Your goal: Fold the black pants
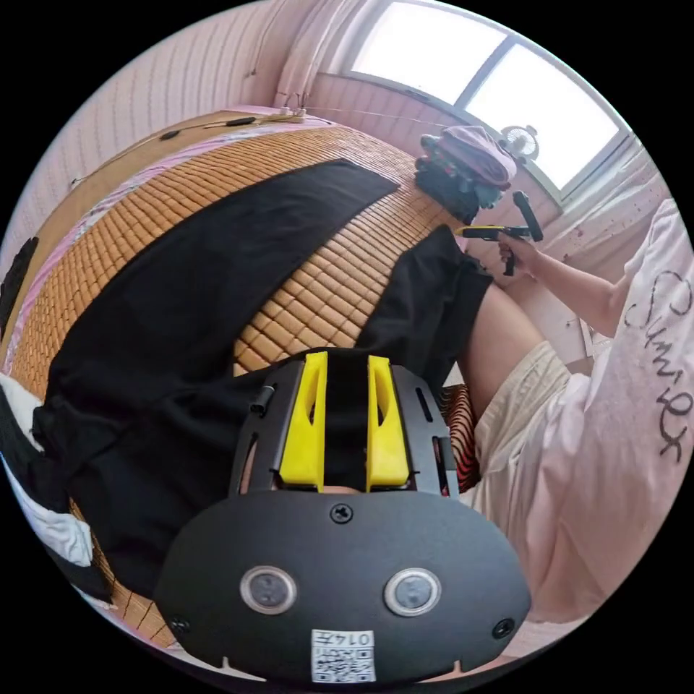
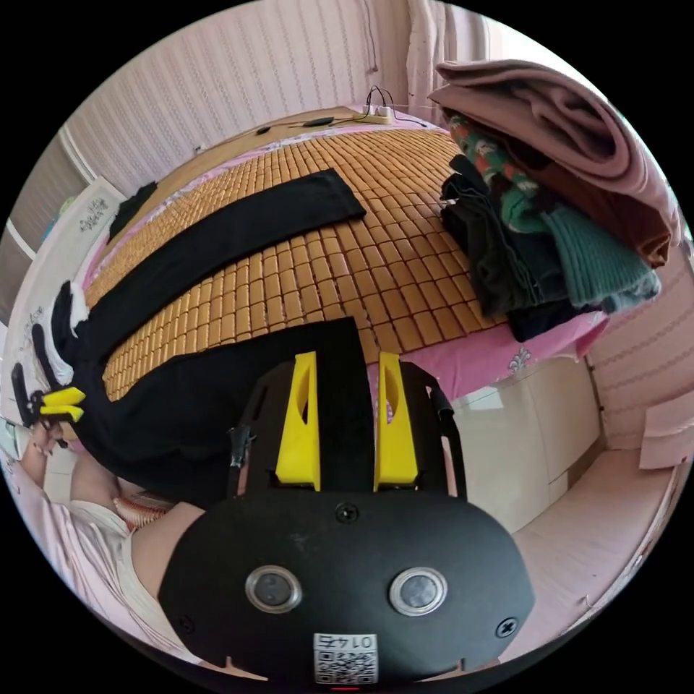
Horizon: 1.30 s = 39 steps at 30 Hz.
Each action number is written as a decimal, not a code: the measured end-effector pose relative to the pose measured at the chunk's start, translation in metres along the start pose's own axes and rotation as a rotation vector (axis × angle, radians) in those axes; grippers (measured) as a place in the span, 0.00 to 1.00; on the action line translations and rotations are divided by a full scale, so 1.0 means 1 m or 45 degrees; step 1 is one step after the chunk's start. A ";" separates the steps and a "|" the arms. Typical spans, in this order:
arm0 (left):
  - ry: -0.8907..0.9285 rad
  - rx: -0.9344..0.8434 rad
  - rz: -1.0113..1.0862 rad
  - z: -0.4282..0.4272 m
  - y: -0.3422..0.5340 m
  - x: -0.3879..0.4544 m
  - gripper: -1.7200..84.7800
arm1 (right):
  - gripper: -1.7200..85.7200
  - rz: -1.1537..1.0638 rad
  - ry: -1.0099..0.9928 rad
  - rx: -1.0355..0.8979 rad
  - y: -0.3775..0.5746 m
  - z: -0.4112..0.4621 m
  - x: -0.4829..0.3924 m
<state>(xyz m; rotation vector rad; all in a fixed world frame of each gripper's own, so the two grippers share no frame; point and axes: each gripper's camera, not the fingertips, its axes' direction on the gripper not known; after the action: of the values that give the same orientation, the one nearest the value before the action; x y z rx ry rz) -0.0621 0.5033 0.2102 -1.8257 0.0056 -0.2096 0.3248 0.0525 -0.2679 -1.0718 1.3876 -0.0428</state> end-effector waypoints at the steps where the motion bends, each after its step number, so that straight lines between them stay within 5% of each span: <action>1: 0.037 -0.029 0.029 0.016 -0.005 0.017 0.13 | 0.15 0.004 -0.009 0.004 -0.001 0.002 0.002; 6: -0.080 -0.147 0.098 0.066 -0.028 0.050 0.13 | 0.03 -0.033 -0.111 -0.072 -0.011 0.019 0.017; 10: -0.185 -0.285 0.048 0.099 -0.038 0.051 0.08 | 0.01 -0.099 -0.143 0.098 -0.001 -0.009 0.024; 17: -0.171 -0.096 0.015 0.071 -0.056 0.059 0.02 | 0.01 -0.196 -0.151 0.295 -0.032 -0.056 0.042; 23: -0.246 -0.057 -0.110 0.085 -0.095 0.031 0.10 | 0.06 0.011 -0.064 0.092 -0.086 0.012 0.061; 31: -0.224 -0.057 -0.093 0.072 -0.089 0.042 0.10 | 0.12 0.087 0.051 0.101 -0.004 -0.001 0.060; 39: -0.196 -0.177 -0.165 0.105 -0.062 0.042 0.08 | 0.03 0.251 -0.094 -0.020 0.034 0.036 0.069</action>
<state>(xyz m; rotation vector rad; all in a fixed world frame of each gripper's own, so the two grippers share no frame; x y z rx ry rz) -0.0125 0.6157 0.2497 -1.9790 -0.2113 -0.1624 0.3523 0.0514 -0.3481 -0.9356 1.4227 0.1503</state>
